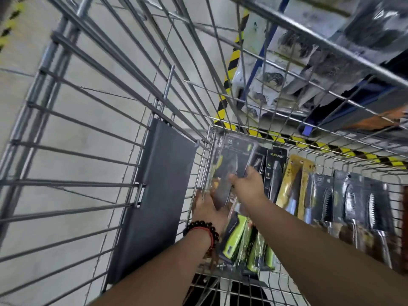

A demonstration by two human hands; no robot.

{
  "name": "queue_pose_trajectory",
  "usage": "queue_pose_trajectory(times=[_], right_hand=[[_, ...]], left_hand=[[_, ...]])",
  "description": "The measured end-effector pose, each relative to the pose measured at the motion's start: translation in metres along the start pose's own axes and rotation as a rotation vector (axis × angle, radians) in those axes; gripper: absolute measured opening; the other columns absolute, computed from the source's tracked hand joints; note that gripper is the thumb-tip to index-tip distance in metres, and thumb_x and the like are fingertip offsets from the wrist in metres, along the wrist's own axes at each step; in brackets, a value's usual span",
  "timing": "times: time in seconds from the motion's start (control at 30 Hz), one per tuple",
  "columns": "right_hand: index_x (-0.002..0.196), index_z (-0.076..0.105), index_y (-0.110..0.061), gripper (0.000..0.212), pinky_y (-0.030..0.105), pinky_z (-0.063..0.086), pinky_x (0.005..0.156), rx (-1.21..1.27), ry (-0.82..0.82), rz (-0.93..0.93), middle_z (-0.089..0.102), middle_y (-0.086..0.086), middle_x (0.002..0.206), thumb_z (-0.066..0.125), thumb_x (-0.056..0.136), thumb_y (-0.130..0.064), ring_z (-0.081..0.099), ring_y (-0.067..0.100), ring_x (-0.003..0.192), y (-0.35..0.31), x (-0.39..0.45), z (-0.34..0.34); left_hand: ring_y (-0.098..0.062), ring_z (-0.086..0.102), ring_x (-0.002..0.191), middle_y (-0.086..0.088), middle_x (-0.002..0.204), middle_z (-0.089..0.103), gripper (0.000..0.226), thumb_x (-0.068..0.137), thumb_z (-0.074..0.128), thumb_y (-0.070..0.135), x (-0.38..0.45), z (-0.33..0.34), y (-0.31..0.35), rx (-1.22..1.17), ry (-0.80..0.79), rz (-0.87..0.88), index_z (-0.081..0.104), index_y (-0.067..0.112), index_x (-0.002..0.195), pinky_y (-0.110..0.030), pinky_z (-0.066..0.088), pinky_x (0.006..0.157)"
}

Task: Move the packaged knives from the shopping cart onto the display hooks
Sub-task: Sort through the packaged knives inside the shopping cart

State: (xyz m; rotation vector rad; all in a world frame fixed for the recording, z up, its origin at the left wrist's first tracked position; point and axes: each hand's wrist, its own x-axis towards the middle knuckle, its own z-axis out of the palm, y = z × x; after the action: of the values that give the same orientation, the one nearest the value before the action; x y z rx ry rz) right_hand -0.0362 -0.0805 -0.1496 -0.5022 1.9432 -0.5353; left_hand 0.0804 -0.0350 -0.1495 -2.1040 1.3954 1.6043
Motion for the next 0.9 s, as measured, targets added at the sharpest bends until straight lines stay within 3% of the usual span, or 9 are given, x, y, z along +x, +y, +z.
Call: queue_pose_trajectory(times=[0.1,0.17,0.23,0.3,0.37,0.43,0.53,0.77,0.9], right_hand=[[0.091,0.056,-0.013,0.009,0.026,0.043,0.057,0.099,0.007,-0.062,0.062,0.003,0.082,0.064,0.09,-0.009,0.059,0.019,0.071,-0.011,-0.019,-0.029],[0.108,0.057,-0.007,0.02,0.026,0.046,0.058,0.158,-0.018,-0.05,0.065,0.007,0.09,0.065,0.09,-0.008,0.058,0.019,0.068,-0.012,-0.034,-0.053],[0.117,0.053,-0.014,0.035,0.025,0.047,0.054,0.226,-0.027,-0.027,0.062,0.003,0.089,0.069,0.087,-0.01,0.056,0.014,0.061,-0.011,-0.049,-0.074],[0.115,0.051,-0.02,0.039,0.024,0.047,0.051,0.28,-0.03,0.001,0.06,0.007,0.093,0.072,0.083,-0.014,0.056,0.014,0.059,-0.006,-0.062,-0.091],[0.115,0.056,-0.016,0.03,0.024,0.047,0.051,0.32,-0.018,-0.019,0.063,0.008,0.091,0.066,0.088,-0.008,0.058,0.018,0.063,-0.01,-0.083,-0.107],[0.114,0.057,-0.017,0.029,0.02,0.048,0.048,0.381,0.028,-0.03,0.064,0.004,0.083,0.06,0.091,0.001,0.057,0.017,0.064,-0.015,-0.098,-0.119],[0.105,0.06,-0.013,0.022,0.031,0.051,0.065,0.406,0.068,-0.031,0.068,0.006,0.085,0.063,0.089,0.002,0.061,0.024,0.07,-0.015,-0.104,-0.127],[0.09,0.056,-0.016,0.015,0.031,0.043,0.054,0.428,0.085,0.008,0.057,0.0,0.065,0.063,0.09,-0.002,0.05,0.016,0.051,0.013,-0.091,-0.13],[0.087,0.058,-0.018,0.02,0.03,0.043,0.053,0.417,0.094,0.006,0.06,0.002,0.073,0.062,0.089,0.001,0.052,0.014,0.056,0.021,-0.086,-0.128]], left_hand=[[-0.023,0.03,0.138,0.001,0.156,0.021,0.059,0.097,0.039,0.04,-0.02,-0.014,0.012,0.042,-0.03,0.083,0.023,0.018,0.149,-0.032,0.028,0.114],[-0.015,0.053,0.106,0.005,0.122,0.05,0.035,0.101,0.036,0.035,-0.034,-0.023,0.018,-0.076,-0.064,0.087,0.042,0.025,0.134,-0.018,0.044,0.087],[-0.007,0.057,0.089,0.008,0.104,0.055,0.024,0.101,0.037,0.038,-0.048,-0.036,0.026,-0.232,-0.114,0.051,0.049,0.028,0.12,-0.014,0.043,0.073],[0.007,0.061,0.08,0.015,0.096,0.063,0.017,0.102,0.037,0.037,-0.056,-0.04,0.026,-0.275,-0.172,0.091,0.052,0.03,0.101,-0.009,0.045,0.069],[-0.001,0.057,0.09,0.009,0.102,0.063,0.022,0.103,0.037,0.033,-0.059,-0.036,0.022,-0.221,-0.227,0.062,0.053,0.032,0.088,-0.016,0.046,0.083],[-0.014,0.05,0.103,-0.005,0.12,0.057,0.017,0.102,0.043,0.025,-0.059,-0.033,0.023,-0.21,-0.191,0.039,0.059,0.023,0.107,-0.029,0.043,0.097],[-0.026,0.057,0.11,-0.014,0.128,0.057,0.038,0.096,0.047,0.007,-0.048,-0.03,0.028,-0.177,-0.076,-0.086,0.049,0.006,0.134,-0.025,0.047,0.094],[-0.029,0.058,0.114,-0.011,0.129,0.058,0.062,0.082,0.064,0.055,-0.008,0.035,-0.004,0.097,0.113,-0.297,0.053,0.015,0.128,-0.041,0.05,0.096],[-0.029,0.057,0.114,-0.011,0.129,0.054,0.061,0.084,0.063,0.05,-0.014,0.044,-0.007,0.134,0.226,-0.288,0.046,0.017,0.132,-0.044,0.051,0.093]])
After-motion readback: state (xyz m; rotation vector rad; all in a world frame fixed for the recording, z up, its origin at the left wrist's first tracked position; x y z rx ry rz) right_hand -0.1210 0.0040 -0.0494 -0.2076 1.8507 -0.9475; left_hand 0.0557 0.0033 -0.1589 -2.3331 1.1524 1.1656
